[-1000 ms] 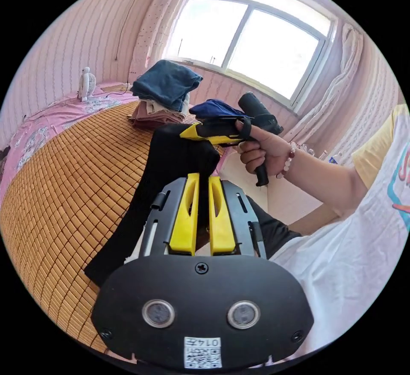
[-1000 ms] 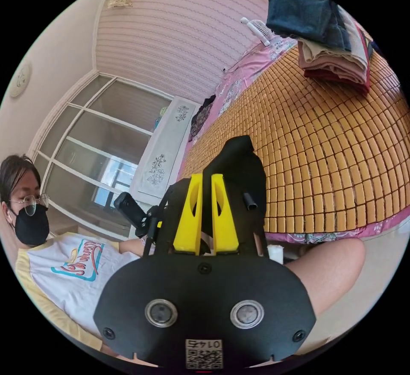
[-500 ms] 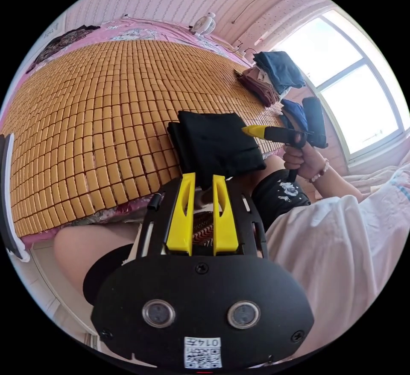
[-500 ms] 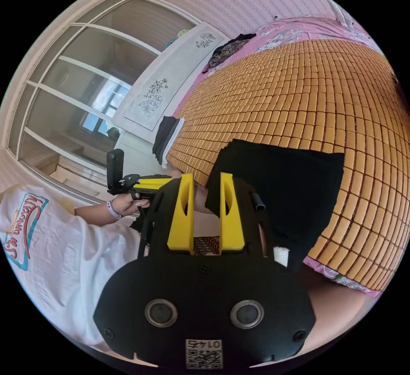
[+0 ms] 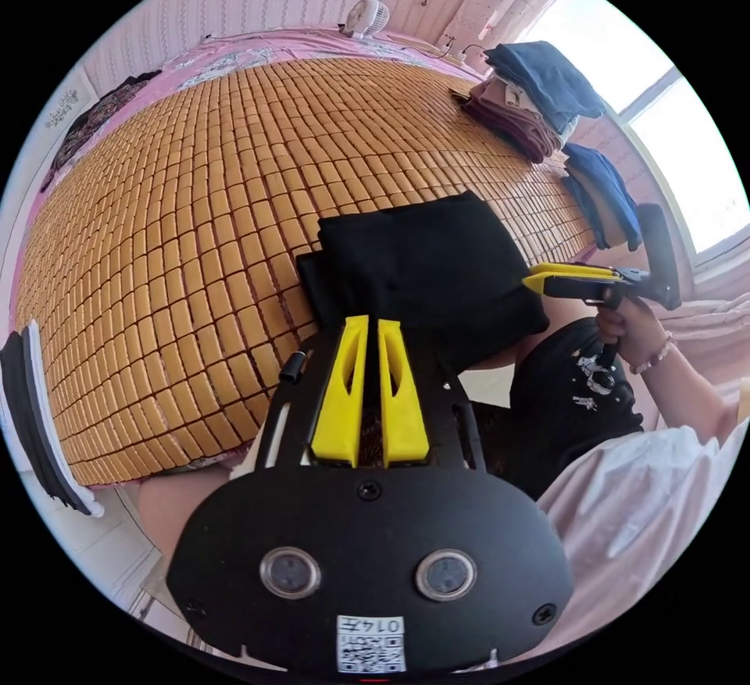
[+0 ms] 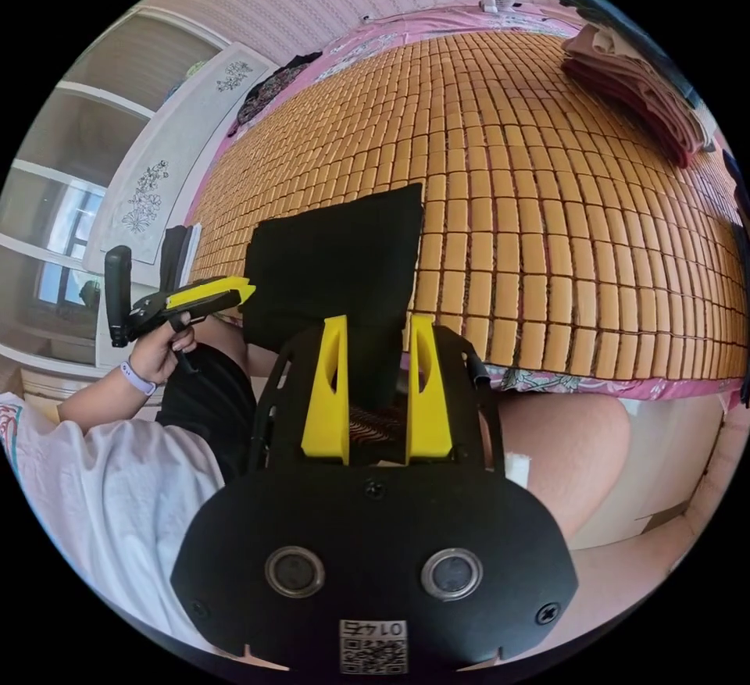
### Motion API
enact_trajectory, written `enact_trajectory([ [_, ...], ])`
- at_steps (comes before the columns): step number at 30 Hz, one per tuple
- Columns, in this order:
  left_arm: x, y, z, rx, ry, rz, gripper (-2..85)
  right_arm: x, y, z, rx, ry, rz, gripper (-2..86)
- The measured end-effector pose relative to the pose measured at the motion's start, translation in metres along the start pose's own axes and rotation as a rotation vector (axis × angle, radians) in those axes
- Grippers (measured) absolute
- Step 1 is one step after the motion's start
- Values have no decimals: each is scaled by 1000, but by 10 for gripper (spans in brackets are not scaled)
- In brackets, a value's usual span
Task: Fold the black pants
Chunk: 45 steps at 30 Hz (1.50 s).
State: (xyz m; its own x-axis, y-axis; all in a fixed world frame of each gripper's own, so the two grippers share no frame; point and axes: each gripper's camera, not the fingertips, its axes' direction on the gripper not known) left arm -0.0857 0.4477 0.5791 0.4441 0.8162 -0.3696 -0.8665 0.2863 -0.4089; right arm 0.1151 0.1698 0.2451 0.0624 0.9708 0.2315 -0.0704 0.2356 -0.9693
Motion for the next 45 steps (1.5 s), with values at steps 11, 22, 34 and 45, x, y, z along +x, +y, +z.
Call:
enact_trajectory([
  [11, -4, 8, -31, 125, -124, -47, -7, 3, -8, -10, 79, -41, 58, 87],
  [22, -40, -13, -38, 146, -284, -133, -8, 2, -50, 12, 27, -278, 102, 88],
  [34, 87, -4, -26, 10, 3, 588, 13, 7, -96, 35, 33, -316, 191, 96],
  [45, 97, -2, 40, -325, -181, 610, -3, -17, -128, 36, -10, -256, 140, 37],
])
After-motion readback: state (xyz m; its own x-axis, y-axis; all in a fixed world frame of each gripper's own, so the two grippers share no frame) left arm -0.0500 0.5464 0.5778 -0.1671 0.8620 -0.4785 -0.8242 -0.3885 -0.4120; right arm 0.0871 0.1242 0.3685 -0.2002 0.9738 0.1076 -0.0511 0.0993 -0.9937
